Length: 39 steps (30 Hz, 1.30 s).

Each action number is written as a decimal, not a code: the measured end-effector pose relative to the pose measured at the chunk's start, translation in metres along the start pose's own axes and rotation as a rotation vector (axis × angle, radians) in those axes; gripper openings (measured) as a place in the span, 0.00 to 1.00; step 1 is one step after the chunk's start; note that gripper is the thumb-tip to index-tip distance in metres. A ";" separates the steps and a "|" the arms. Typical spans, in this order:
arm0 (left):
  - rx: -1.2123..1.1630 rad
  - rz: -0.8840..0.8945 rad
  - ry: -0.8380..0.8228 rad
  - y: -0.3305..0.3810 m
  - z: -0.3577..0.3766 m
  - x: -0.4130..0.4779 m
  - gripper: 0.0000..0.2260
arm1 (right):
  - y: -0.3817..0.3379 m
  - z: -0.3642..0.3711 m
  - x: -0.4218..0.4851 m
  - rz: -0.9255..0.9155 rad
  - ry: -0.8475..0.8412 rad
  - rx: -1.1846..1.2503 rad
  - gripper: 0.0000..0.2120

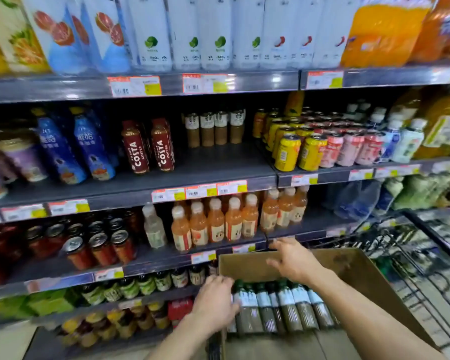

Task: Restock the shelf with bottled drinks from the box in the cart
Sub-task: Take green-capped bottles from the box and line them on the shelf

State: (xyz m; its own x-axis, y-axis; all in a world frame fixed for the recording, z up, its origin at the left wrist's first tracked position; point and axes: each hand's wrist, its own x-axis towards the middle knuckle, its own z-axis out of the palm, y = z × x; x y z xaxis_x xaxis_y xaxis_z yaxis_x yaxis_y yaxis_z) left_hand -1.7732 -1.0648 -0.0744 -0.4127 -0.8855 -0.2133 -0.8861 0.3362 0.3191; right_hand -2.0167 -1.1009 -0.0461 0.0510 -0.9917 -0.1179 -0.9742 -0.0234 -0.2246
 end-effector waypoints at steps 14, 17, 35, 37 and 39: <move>0.150 -0.225 0.006 0.072 0.135 0.025 0.21 | 0.151 0.152 -0.074 0.284 -0.481 0.063 0.20; 0.061 -0.233 -0.048 0.098 0.162 0.054 0.21 | 0.181 0.168 -0.066 0.317 -0.535 0.052 0.21; -0.413 -0.626 -0.314 0.135 0.287 0.178 0.33 | 0.212 0.267 0.021 0.605 -0.459 0.363 0.33; -0.465 -0.700 -0.285 0.132 0.292 0.187 0.31 | 0.217 0.270 0.023 0.617 -0.456 0.400 0.32; -0.490 -0.732 -0.271 0.129 0.293 0.191 0.29 | 0.218 0.270 0.022 0.625 -0.455 0.421 0.32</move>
State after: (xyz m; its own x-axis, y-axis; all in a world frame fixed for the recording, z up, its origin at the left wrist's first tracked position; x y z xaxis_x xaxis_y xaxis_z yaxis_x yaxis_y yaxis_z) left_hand -2.0279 -1.0970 -0.3444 0.1254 -0.6980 -0.7051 -0.7829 -0.5061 0.3619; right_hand -2.1687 -1.0942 -0.3586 -0.2942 -0.6591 -0.6922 -0.6956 0.6443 -0.3179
